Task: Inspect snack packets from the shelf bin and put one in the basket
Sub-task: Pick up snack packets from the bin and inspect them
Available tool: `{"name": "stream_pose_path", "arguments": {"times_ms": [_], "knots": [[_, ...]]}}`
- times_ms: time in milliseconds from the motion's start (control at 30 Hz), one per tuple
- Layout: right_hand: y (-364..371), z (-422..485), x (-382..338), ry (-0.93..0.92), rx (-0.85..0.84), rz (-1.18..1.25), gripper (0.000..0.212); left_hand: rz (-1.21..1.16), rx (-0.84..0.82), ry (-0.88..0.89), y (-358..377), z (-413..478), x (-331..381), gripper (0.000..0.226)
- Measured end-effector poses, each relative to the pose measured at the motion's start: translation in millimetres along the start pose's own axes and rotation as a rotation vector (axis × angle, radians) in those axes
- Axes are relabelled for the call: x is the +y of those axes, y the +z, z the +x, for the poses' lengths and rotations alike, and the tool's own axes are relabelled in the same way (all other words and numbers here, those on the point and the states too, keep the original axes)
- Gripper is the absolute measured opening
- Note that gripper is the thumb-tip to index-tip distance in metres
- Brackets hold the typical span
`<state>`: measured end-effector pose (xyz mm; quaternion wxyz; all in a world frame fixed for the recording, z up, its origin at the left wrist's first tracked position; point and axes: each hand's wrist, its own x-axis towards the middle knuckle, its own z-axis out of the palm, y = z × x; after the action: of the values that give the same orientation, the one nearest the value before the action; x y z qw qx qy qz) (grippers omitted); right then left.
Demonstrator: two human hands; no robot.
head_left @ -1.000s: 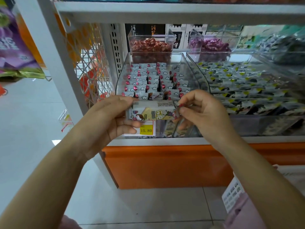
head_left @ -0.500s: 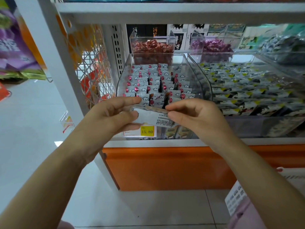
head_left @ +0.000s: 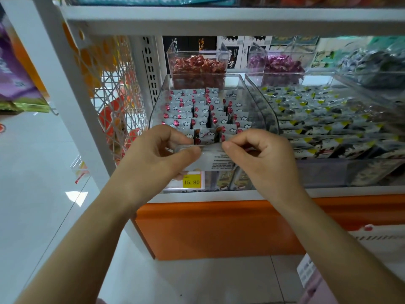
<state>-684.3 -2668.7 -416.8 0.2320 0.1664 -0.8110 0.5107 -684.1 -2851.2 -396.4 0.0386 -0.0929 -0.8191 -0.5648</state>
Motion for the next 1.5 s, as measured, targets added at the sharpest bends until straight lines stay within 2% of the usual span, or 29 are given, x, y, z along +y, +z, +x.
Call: {"name": "stream_pose_path", "arguments": {"times_ms": [67, 200, 333, 500, 700, 967, 1167, 1300, 1500], "knots": [[2, 0, 0, -0.008, -0.004, -0.005, 0.014, 0.057, 0.058, 0.023, 1, 0, 0, 0.017], [3, 1, 0, -0.011, -0.029, -0.018, 0.012, 0.163, 0.104, 0.068, -4, 0, -3, 0.024], [-1, 4, 0, -0.001, -0.101, -0.007, 0.011, 0.16, 0.003, 0.085, -14, -2, -7, 0.047], [-7, 7, 2, 0.025, -0.248, -0.043, 0.015, 0.142, -0.114, 0.112, -21, -6, -8, 0.058], [-16, 13, 0, 0.064, -0.317, -0.044, 0.013, 0.059, -0.164, 0.058, -23, -8, -5, 0.045], [-18, 14, -5, 0.132, -0.341, 0.123, 0.019, 0.034, -0.19, 0.005, -23, -9, 1, 0.019], [-12, 9, 0, 0.221, -0.231, 0.164, 0.017, -0.074, -0.205, 0.013, -25, -10, 2, 0.029], [-7, 5, 2, 0.307, -0.185, 0.234, 0.016, 0.025, -0.221, 0.083, -24, -10, 1, 0.052], [-8, 7, -3, 0.471, -0.341, 0.525, 0.015, -0.062, -0.153, 0.011, -27, -7, -5, 0.035]]}}
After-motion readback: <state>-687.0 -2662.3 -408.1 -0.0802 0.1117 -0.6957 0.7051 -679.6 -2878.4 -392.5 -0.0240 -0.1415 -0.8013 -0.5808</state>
